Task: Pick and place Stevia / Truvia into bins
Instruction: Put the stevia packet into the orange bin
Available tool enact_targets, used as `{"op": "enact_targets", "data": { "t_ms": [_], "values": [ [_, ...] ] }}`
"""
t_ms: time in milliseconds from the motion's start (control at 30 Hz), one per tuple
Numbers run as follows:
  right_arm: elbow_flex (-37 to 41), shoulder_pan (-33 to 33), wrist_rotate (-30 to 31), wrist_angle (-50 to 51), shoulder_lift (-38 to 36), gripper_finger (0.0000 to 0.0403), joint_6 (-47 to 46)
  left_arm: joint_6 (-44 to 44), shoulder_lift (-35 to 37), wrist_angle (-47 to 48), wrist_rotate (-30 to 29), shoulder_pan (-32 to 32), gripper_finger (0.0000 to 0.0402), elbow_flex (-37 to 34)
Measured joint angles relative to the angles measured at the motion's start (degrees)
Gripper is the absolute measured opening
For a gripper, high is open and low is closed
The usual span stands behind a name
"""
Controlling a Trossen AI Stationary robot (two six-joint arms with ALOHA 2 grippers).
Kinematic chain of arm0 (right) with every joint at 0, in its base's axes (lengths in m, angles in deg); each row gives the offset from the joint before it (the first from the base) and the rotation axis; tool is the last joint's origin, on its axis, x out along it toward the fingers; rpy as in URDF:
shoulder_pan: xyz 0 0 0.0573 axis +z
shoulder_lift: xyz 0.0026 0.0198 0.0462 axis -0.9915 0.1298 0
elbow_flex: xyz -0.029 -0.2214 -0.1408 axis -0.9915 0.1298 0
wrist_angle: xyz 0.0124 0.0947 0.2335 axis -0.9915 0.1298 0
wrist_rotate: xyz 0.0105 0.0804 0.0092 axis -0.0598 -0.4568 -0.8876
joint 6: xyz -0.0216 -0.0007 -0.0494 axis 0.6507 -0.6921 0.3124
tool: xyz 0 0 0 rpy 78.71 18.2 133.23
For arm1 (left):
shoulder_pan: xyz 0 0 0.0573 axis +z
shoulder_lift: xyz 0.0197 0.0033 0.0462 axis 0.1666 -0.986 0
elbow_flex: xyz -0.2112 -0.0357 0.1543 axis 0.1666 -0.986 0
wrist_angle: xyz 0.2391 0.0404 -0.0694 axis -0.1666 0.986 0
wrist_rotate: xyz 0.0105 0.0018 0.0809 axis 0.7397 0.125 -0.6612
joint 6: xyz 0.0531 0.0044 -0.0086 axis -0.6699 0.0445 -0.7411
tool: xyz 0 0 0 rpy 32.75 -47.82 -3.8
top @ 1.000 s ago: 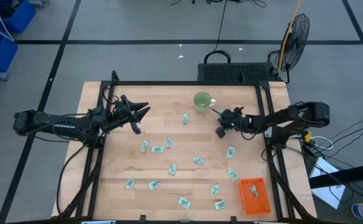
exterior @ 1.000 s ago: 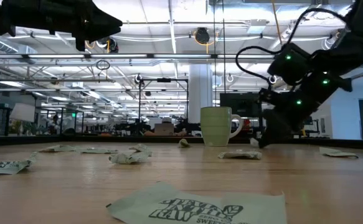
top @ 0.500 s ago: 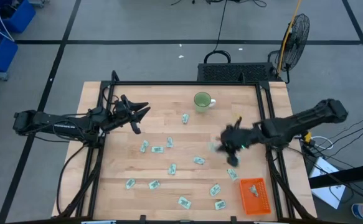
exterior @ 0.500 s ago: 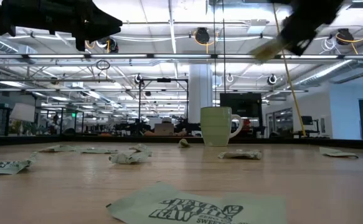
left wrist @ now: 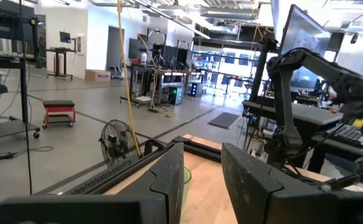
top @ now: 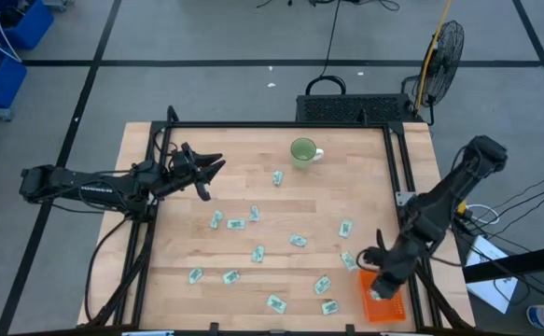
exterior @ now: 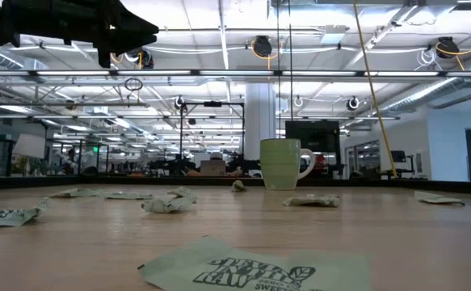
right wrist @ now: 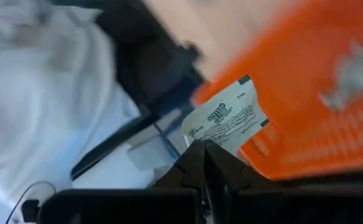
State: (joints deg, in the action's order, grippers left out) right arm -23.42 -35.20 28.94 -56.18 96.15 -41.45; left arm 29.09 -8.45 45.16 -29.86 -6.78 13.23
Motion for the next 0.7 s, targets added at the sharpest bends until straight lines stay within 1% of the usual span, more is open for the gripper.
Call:
{"op": "enact_targets", "data": {
  "t_ms": [167,300,367,467,700],
  "values": [
    [5.66,1.14,0.19,-0.03,0.0,0.0002,-6.58,0.17,-0.02,-0.69,0.0,0.0,0.0113,0.0],
    [9.75,1.01,0.03,-1.47,0.0,0.0013,-7.38,0.08,0.0,-2.08,0.0,0.0,0.0113,0.0],
    [11.06,1.0,-1.37,-4.15,0.0,0.0023,-6.64,-0.22,-0.01,-2.52,-0.01,0.0,0.0113,0.0],
    [12.04,1.01,-2.71,-7.45,-0.02,0.0039,-6.44,-0.26,-0.01,-2.99,-0.01,0.0,0.0113,0.0],
    [12.15,1.0,-2.76,-8.92,-0.02,0.008,-6.13,-0.31,-0.02,-3.15,0.0,0.0,0.0113,0.0]
  ]
}}
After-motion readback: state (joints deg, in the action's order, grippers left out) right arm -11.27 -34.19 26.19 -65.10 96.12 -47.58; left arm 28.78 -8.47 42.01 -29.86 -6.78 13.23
